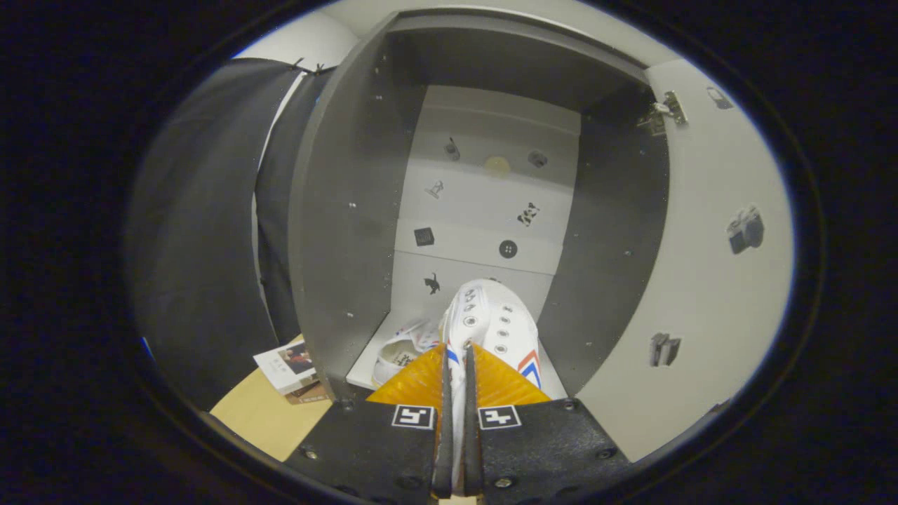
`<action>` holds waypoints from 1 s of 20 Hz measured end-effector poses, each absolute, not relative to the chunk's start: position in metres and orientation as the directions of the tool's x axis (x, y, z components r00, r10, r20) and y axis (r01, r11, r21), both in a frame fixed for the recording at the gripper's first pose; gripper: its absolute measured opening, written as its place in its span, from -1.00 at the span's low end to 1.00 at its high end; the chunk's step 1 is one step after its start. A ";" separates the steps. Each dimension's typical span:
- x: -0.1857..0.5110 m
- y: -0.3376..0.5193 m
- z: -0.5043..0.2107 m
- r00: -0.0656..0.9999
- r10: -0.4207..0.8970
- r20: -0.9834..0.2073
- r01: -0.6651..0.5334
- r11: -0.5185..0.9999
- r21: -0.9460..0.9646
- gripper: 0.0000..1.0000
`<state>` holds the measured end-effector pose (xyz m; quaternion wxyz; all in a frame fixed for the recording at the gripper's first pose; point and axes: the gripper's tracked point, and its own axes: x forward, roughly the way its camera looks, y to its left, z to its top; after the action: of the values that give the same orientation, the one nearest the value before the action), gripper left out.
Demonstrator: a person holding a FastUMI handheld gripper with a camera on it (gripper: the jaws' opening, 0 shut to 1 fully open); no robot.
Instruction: Open the shoe cabinet door, grab the shoes and put them into the shoe cabinet, then close the shoe cabinet door.
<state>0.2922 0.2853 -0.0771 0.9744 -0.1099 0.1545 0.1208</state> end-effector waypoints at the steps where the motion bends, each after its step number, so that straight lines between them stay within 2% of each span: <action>1: 0.308 0.285 -0.087 0.920 0.193 -0.341 -0.265 0.948 -0.177 -0.81; 10: 0.434 0.255 -0.173 0.900 0.080 -0.429 -0.189 0.958 -0.217 -0.79; 15: 0.469 0.258 -0.200 0.882 0.094 -0.461 -0.191 0.967 -0.169 -0.78; 17: 0.478 0.262 -0.198 0.896 0.088 -0.435 -0.186 0.964 -0.189 -0.75; 19: 0.478 0.266 -0.185 0.918 0.081 -0.388 -0.180 0.957 -0.226 -0.58; 20: 0.475 0.270 -0.177 0.929 0.088 -0.358 -0.181 0.955 -0.236 -0.42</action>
<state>0.4751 0.2696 -0.1767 0.9730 -0.1337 0.1747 0.0692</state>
